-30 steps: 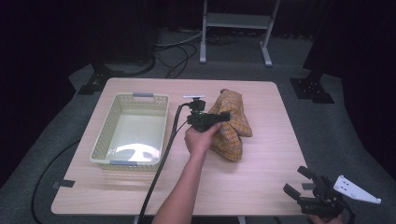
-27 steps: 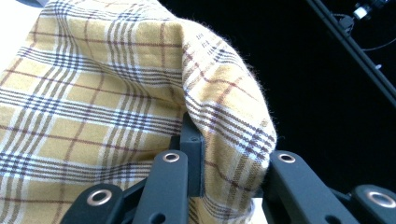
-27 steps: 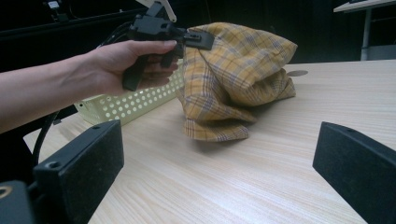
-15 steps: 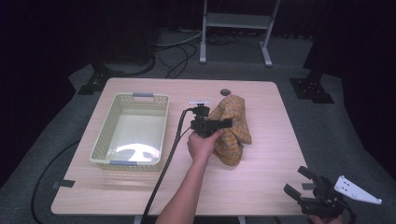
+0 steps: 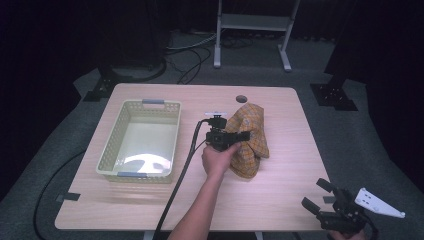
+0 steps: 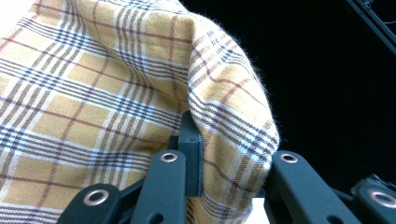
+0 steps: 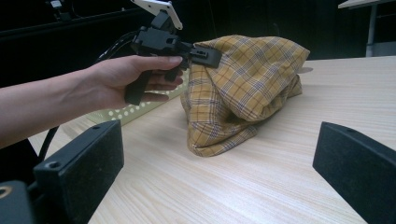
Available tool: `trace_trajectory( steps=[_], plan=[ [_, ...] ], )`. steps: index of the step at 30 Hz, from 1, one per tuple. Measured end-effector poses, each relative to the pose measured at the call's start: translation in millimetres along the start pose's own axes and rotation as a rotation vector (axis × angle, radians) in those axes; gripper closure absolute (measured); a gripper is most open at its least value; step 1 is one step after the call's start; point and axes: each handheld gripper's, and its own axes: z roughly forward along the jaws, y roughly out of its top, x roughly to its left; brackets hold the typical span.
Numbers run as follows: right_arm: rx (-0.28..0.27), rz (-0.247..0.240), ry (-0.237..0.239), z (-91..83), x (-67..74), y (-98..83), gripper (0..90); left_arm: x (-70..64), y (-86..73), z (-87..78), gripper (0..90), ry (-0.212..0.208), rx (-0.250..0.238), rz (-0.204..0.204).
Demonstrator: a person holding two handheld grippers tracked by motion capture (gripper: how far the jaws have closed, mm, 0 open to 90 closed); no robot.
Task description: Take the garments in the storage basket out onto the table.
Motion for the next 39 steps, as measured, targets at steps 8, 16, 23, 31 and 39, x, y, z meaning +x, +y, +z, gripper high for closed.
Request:
trace_trajectory(
  steps=[8,16,23,31,39],
  plan=[
    [0.015,-0.005,-0.024,0.5,-0.3,-1.0,1.8,3.2,-4.6,-3.1,74.6,-0.026,-0.017,-0.009],
    [0.038,-0.010,-0.045,3.1,-1.9,-2.5,1.8,2.0,-8.8,-6.3,71.8,-0.019,-0.031,-0.012],
    [0.055,-0.017,-0.038,7.9,-0.5,-3.7,1.8,6.8,-13.8,-8.0,64.9,-0.047,-0.050,-0.062],
    [0.056,-0.016,-0.055,5.3,-3.5,-3.7,1.8,4.8,-12.6,-7.8,55.7,-0.050,-0.069,-0.060],
    [0.064,-0.019,-0.063,3.4,-4.8,-4.0,1.8,-0.8,-7.9,-17.3,47.9,-0.080,-0.117,-0.055]
  ],
)
